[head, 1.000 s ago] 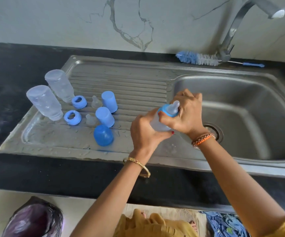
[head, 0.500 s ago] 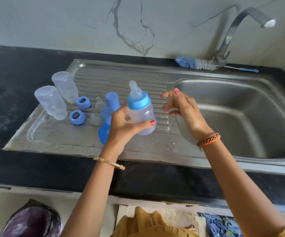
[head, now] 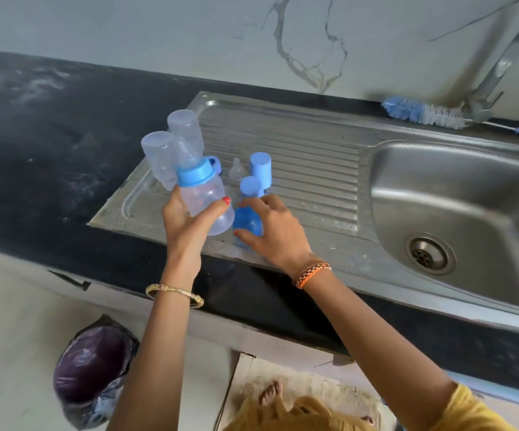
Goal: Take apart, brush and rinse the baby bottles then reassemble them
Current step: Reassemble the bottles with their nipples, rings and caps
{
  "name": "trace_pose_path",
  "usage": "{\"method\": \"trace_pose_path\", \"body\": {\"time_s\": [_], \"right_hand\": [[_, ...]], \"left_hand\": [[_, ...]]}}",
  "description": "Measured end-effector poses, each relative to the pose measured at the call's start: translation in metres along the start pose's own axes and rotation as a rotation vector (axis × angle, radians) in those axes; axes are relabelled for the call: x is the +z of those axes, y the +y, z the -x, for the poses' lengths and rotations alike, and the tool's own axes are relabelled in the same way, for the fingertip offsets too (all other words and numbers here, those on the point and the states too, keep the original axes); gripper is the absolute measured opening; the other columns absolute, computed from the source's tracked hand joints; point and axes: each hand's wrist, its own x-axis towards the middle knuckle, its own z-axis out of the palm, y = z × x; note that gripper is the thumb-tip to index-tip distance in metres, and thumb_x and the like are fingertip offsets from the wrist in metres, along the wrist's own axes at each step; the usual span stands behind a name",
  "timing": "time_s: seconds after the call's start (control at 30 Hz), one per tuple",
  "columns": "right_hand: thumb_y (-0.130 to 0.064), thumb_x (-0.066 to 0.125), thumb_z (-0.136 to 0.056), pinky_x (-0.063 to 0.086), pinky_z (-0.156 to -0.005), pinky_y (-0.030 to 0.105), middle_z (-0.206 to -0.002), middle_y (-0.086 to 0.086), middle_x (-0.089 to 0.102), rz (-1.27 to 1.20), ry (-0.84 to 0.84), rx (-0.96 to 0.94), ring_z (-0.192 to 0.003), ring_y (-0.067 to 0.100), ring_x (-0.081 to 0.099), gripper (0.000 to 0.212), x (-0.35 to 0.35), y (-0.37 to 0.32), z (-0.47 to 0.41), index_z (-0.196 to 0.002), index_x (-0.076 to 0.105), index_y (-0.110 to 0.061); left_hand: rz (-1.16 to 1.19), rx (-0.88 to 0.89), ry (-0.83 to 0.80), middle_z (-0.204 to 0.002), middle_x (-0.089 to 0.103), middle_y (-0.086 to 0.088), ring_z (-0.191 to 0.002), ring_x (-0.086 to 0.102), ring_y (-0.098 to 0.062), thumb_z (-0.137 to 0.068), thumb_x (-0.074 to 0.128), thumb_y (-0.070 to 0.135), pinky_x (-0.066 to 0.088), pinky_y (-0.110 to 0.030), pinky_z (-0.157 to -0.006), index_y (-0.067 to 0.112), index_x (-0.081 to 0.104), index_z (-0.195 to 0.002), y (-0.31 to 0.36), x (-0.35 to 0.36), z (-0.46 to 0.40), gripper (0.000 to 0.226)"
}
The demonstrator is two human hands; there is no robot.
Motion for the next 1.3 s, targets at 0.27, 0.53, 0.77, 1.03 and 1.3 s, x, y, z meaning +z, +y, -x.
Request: {"method": "trace_pose_path", "body": {"time_s": [0.27, 0.53, 0.77, 1.03, 1.3], "right_hand": [[-0.042, 0.066, -0.080, 0.040, -0.065, 0.032, -0.108, 0.005, 0.056, 0.042, 0.159, 0.073, -0.096, 0.029, 0.056, 0.046, 0.003, -0.003, -0.003, -0.113, 0.048, -0.016], [-0.031, 0.074, -0.074, 0.045, -0.078, 0.021, -0.095, -0.001, 0.064, -0.308, 0.230, 0.365, -0.083, 0.014, 0.059, 0.037, -0.074, 0.049, 0.017, -0.106, 0.067, -0.014], [-0.011, 0.052, -0.090, 0.055, -0.061, 0.021, -0.081, 0.005, 0.064, -1.161, 0.530, 0.391, -0.065, 0.011, 0.064, 0.008, -0.176, 0.077, 0.041, -0.084, 0.058, -0.012], [-0.029, 0.072, -0.074, 0.047, -0.081, 0.038, -0.099, 0.016, 0.068, 0.202, 0.458, 0.571, -0.093, 0.034, 0.063, 0.037, -0.156, 0.144, 0.055, -0.104, 0.067, -0.007], [-0.023, 0.059, -0.083, 0.053, -0.057, 0.025, -0.069, -0.002, 0.069, -0.879, 0.726, 0.420, -0.065, 0.017, 0.065, 0.015, -0.203, 0.138, 0.058, -0.092, 0.061, -0.012]], "left_hand": [[-0.063, -0.026, -0.016, -0.087, 0.062, 0.008, -0.073, 0.059, 0.008, -0.075, 0.071, -0.001, 0.046, -0.008, -0.065, 0.013, 0.059, -0.102, -0.011, 0.009, 0.001, 0.034], [0.010, -0.054, -0.164, -0.092, 0.064, 0.004, -0.082, 0.060, 0.001, -0.057, 0.077, 0.022, 0.046, -0.010, -0.069, 0.019, 0.062, -0.096, -0.007, 0.048, 0.006, 0.042], [-0.042, -0.076, -0.440, -0.086, 0.063, 0.008, -0.077, 0.059, 0.001, -0.056, 0.074, 0.021, 0.047, -0.014, -0.070, 0.025, 0.061, -0.088, -0.009, 0.105, 0.024, 0.035], [-0.112, -0.081, -0.569, -0.083, 0.063, 0.015, -0.073, 0.057, 0.006, -0.056, 0.081, 0.020, 0.046, -0.010, -0.066, 0.030, 0.060, -0.087, -0.022, 0.153, 0.037, 0.039], [-0.187, -0.018, -0.531, -0.102, 0.063, 0.002, -0.094, 0.057, -0.015, -0.048, 0.078, 0.034, 0.048, -0.027, -0.078, 0.030, 0.059, -0.098, -0.036, 0.164, 0.039, 0.053]]}}
